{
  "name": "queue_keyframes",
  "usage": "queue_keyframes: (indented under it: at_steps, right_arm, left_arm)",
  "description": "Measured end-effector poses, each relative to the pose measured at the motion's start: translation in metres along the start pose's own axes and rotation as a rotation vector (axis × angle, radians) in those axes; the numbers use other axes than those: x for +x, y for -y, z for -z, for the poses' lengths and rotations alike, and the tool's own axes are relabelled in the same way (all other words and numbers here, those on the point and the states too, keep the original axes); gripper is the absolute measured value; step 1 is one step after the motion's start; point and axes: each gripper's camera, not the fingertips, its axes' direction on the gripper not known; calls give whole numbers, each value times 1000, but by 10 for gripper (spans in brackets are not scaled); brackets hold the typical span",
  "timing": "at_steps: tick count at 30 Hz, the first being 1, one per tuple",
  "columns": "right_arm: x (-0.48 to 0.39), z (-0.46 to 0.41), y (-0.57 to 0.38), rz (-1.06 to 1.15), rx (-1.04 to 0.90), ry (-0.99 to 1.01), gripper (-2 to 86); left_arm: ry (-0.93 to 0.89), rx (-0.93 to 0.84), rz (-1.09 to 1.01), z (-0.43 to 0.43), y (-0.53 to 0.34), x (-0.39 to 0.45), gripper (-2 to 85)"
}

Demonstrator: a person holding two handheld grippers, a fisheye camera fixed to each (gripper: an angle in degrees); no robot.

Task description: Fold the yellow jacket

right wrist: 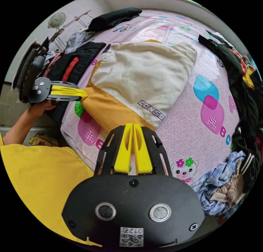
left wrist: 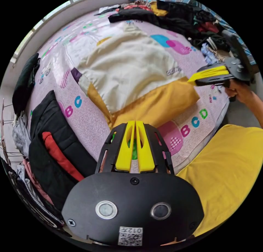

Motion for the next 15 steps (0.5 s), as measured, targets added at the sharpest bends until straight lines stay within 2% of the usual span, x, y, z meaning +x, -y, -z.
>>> queue_keyframes:
  at_steps: [2,4,8,10,12,15]
  right_arm:
    - [19,-3,-20,-92,-15,-9,7]
    - [34,1,-37,-147,1,13,12]
    - [40,11,-74,-71,28,17,37]
    - [47,5,-84,-84,-2,61,48]
    - [66,0,-93,-187,0,114,55]
    - [114,-3,-108,-428,54,355,60]
  left_arm:
    - [-38,-37,23,-23,-11,-4,4]
    - [-79,48,109,-18,-39,-18,4]
    - [-147,180,318,-13,-110,-47,5]
    - [-317,181,459,-41,-156,-71,6]
    - [-464,179,596,-70,-188,-90,7]
    - [-691,272,754,-104,-231,-110,11]
